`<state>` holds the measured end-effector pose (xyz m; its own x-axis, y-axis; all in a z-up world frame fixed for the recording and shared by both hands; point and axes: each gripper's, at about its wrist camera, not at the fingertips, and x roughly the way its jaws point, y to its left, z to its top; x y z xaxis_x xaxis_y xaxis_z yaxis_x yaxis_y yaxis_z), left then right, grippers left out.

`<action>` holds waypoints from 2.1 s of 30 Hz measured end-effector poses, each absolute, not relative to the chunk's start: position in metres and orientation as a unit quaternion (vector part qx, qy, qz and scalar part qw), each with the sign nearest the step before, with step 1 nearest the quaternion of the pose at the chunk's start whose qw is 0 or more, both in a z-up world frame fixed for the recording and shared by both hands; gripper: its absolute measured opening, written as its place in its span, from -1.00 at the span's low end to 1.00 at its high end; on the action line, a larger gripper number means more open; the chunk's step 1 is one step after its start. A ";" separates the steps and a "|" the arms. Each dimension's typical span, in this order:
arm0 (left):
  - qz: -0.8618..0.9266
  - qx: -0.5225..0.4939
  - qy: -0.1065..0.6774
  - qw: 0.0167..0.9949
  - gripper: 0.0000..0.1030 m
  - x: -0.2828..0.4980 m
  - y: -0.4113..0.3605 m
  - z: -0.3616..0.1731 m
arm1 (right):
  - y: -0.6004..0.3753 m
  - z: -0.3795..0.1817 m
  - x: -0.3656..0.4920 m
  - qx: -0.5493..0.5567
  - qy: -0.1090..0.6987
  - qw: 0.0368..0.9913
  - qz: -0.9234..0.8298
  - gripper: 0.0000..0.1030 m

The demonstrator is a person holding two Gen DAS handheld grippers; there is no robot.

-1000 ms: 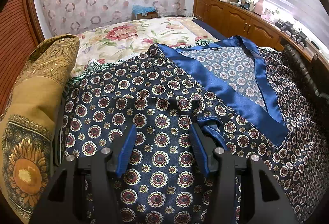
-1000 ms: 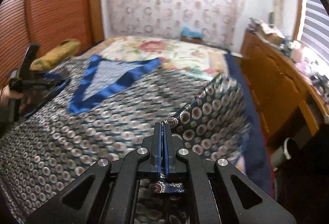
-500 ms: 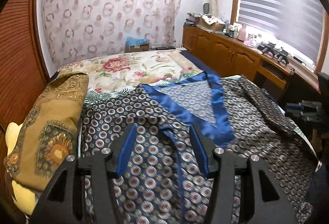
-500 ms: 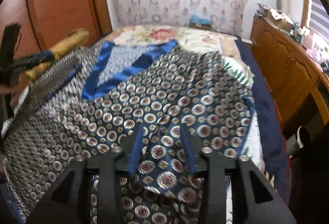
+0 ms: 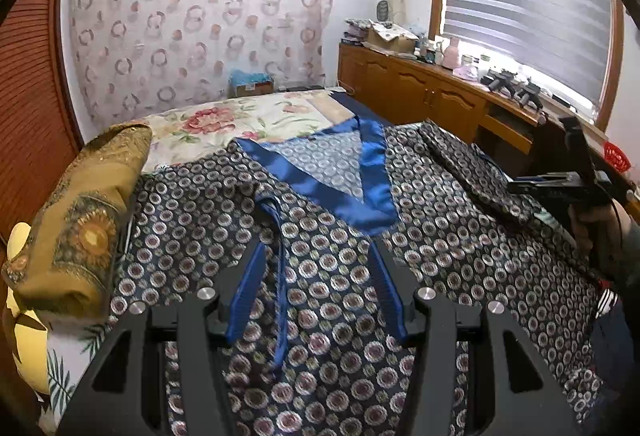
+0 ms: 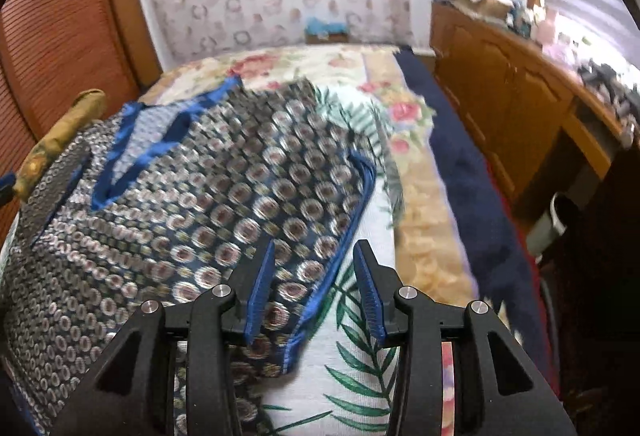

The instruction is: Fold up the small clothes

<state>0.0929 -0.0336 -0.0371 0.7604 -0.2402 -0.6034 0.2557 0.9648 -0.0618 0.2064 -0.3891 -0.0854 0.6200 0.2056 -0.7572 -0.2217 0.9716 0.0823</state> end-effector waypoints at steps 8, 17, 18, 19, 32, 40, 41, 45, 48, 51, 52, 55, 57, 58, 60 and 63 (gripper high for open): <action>-0.137 0.003 0.332 0.933 0.02 0.085 -0.034 -0.046 | -0.380 -0.097 0.208 -0.051 0.420 0.897 0.127 -0.85; -0.129 -0.014 0.333 0.934 0.02 0.083 -0.023 -0.050 | -0.356 -0.067 0.202 -0.041 0.371 0.911 0.173 -0.99; -0.129 -0.015 0.333 0.934 0.02 0.084 -0.023 -0.051 | -0.350 -0.061 0.202 -0.042 0.366 0.912 0.180 -0.99; -0.128 -0.016 0.333 0.934 0.02 0.083 -0.022 -0.051 | -0.341 -0.055 0.202 -0.045 0.358 0.913 0.192 -0.98; -0.121 -0.032 0.331 0.935 0.02 0.082 -0.008 -0.053 | -0.238 -0.031 0.200 -0.091 0.332 0.893 0.290 -0.98; -0.121 -0.035 0.330 0.935 0.02 0.081 -0.005 -0.053 | -0.249 -0.027 0.209 -0.102 0.330 0.906 0.246 -0.32; -0.120 -0.035 0.330 0.936 0.02 0.081 -0.005 -0.052 | -0.252 -0.027 0.210 -0.105 0.329 0.909 0.236 -0.29; -0.114 -0.040 0.329 0.936 0.02 0.082 0.001 -0.053 | -0.274 -0.033 0.220 -0.111 0.339 0.913 0.197 -0.14; -0.112 -0.043 0.330 0.936 0.02 0.082 0.003 -0.054 | -0.292 -0.051 0.230 -0.104 0.377 0.902 0.182 -0.14; -0.113 -0.042 0.332 0.936 0.02 0.084 0.001 -0.055 | -0.299 -0.070 0.235 -0.103 0.404 0.893 0.171 -0.14; -0.113 -0.041 0.333 0.935 0.02 0.084 0.000 -0.055 | -0.301 -0.076 0.236 -0.103 0.410 0.891 0.167 -0.14; -0.115 -0.039 0.333 0.935 0.02 0.084 -0.001 -0.055 | -0.303 -0.090 0.242 -0.097 0.426 0.884 0.163 -0.14; -0.115 -0.039 0.333 0.935 0.02 0.084 -0.001 -0.056 | -0.303 -0.096 0.245 -0.096 0.434 0.881 0.163 -0.14; -0.114 -0.040 0.333 0.935 0.02 0.084 -0.001 -0.056 | -0.303 -0.099 0.244 -0.097 0.435 0.880 0.164 -0.14; -0.113 -0.041 0.333 0.935 0.02 0.084 -0.001 -0.057 | -0.302 -0.102 0.244 -0.103 0.430 0.881 0.164 -0.17; -0.113 -0.043 0.334 0.935 0.02 0.085 0.000 -0.058 | -0.299 -0.101 0.242 -0.106 0.427 0.880 0.177 -0.64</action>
